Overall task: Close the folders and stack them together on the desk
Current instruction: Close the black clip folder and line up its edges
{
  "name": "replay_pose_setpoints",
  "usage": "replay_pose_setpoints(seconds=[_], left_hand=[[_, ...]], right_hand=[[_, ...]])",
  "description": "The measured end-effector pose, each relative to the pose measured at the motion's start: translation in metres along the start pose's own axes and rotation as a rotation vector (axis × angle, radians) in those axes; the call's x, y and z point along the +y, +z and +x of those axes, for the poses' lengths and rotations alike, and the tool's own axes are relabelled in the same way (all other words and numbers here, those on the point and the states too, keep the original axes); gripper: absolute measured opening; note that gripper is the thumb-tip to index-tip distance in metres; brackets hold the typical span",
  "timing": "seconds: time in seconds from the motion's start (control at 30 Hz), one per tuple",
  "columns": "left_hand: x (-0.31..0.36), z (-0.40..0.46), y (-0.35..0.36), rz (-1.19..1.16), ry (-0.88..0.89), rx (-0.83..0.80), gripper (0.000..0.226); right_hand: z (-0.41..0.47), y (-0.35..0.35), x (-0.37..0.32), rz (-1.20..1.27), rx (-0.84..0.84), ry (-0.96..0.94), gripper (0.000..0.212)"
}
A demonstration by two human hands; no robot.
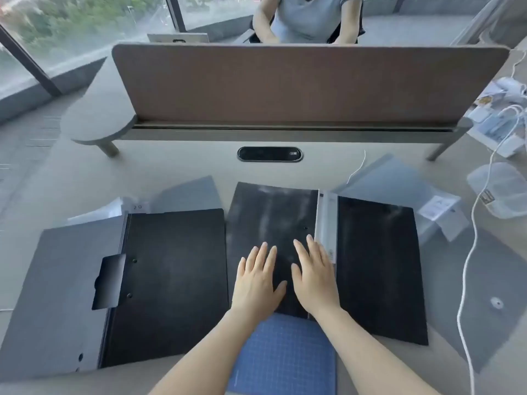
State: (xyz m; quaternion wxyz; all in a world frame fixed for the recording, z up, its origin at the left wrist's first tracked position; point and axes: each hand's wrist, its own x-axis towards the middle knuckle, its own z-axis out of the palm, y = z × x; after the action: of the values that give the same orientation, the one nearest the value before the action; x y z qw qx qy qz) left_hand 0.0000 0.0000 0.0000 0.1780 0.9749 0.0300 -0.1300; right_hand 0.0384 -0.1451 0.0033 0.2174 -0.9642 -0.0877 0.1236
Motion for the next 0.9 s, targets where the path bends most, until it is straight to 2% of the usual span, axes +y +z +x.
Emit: replay_pose_setpoints(seconds=[0.3, 0.53, 0.7, 0.9], left_hand=[[0.02, 0.007, 0.026, 0.039, 0.003, -0.081, 0.083], [0.031, 0.009, 0.03, 0.089, -0.037, -0.11, 0.091], [0.03, 0.009, 0.03, 0.074, -0.036, -0.088, 0.091], [0.029, 0.008, 0.031, 0.088, -0.051, -0.11, 0.091]], right_hand=[[0.0, 0.008, 0.019, 0.124, -0.023, 0.035, 0.047], [0.05, -0.035, 0.034, 0.145, 0.12, 0.057, 0.039], [0.11, -0.073, 0.047, 0.137, 0.034, 0.139, 0.049], [0.152, -0.082, 0.053, 0.056, -0.079, 0.113, 0.056]])
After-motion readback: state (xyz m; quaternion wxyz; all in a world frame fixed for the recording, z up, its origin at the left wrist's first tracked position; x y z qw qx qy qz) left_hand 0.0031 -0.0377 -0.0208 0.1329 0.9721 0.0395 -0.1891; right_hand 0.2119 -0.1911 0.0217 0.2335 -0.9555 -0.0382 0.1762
